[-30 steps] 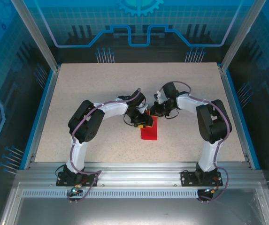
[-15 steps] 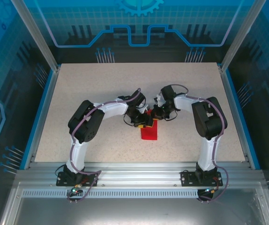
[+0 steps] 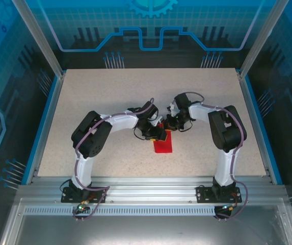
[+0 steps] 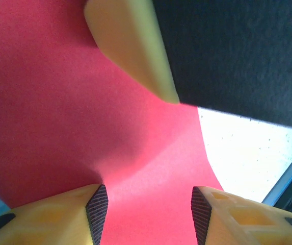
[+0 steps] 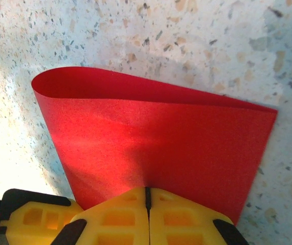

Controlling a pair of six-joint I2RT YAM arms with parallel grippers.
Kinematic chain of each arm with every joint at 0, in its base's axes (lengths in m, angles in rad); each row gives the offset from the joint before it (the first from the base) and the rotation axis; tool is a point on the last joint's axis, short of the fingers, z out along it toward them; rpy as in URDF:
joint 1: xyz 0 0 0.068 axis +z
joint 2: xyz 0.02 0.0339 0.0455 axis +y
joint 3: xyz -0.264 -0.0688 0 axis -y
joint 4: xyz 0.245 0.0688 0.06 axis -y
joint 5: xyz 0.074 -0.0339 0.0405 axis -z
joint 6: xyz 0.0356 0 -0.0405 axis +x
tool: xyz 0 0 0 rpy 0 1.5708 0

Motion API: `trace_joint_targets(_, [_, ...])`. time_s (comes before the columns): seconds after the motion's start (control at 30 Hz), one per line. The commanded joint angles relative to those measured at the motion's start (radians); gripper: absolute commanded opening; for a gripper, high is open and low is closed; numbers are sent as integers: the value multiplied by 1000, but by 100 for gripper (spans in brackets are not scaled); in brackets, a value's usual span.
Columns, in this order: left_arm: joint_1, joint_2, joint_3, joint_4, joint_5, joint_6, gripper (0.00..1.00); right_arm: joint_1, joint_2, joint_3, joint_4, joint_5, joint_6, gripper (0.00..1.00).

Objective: Fold a paper plane with a square sheet of paper (fold left side to right side)
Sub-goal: Hold the square sheet of paper at the center of the table, then first fold the square sheet of paper in half at the center of the table.

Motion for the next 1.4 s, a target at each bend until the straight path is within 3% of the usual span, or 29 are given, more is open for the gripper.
trace_joint_targets(0.0, [-33, -30, -66, -83, 7, 15, 53, 9, 53, -20, -53, 86, 2, 5])
trace_joint_targets(0.73, [-167, -124, -241, 26, 1, -93, 53, 6, 60, -18, -69, 93, -5, 5])
trace_joint_targets(1.37, [-204, -160, -290, 79, -17, -133, 53, -5, 50, -40, -52, 82, -16, 5])
